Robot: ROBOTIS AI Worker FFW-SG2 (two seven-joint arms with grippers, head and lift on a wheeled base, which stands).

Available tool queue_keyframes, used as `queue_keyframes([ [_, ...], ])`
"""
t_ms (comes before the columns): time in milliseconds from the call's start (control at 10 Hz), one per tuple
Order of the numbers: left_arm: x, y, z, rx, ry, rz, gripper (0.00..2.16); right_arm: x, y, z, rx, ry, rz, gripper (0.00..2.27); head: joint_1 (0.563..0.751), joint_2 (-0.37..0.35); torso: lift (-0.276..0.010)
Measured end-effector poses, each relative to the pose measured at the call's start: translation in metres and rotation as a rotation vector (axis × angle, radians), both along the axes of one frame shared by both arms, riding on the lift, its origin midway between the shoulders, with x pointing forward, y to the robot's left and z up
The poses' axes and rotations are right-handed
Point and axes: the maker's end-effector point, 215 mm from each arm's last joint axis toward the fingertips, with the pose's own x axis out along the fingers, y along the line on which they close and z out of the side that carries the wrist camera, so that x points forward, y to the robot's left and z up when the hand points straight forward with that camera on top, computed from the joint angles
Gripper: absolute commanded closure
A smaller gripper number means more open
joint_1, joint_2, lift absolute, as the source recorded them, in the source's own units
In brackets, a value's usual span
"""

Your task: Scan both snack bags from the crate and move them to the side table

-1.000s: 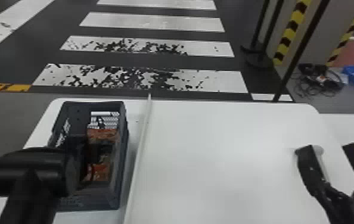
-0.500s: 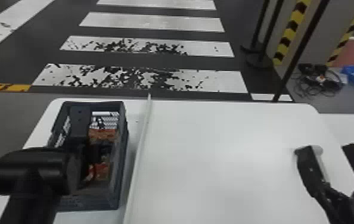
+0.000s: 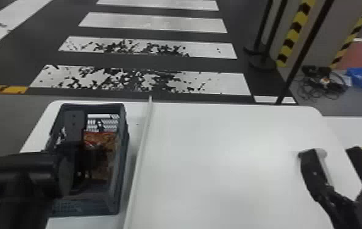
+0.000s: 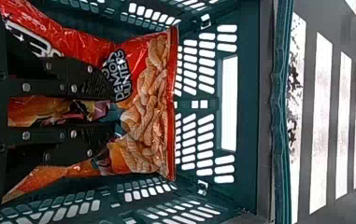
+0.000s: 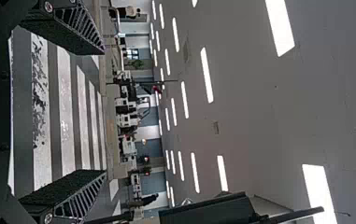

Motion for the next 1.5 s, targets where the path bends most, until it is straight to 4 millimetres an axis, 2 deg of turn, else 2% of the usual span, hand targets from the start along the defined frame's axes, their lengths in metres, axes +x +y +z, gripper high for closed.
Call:
queue_keyframes([
  [300,-0.003,0.009,0.005,0.029,-0.022,0.023,2.14,-0.002,0.0,0.001,0.001,-0.001,0.0,0.08,0.695,-0.044,-0.095],
  [900,-0.002,0.007,0.064,0.065,-0.163,0.037,2.14,-0.006,-0.001,0.006,0.004,-0.014,-0.007,0.08,0.695,-0.046,-0.095],
  [1500,-0.014,0.004,0.099,0.076,-0.231,0.043,2.14,-0.014,-0.002,0.01,0.008,-0.028,-0.014,0.08,0.695,-0.053,-0.095],
])
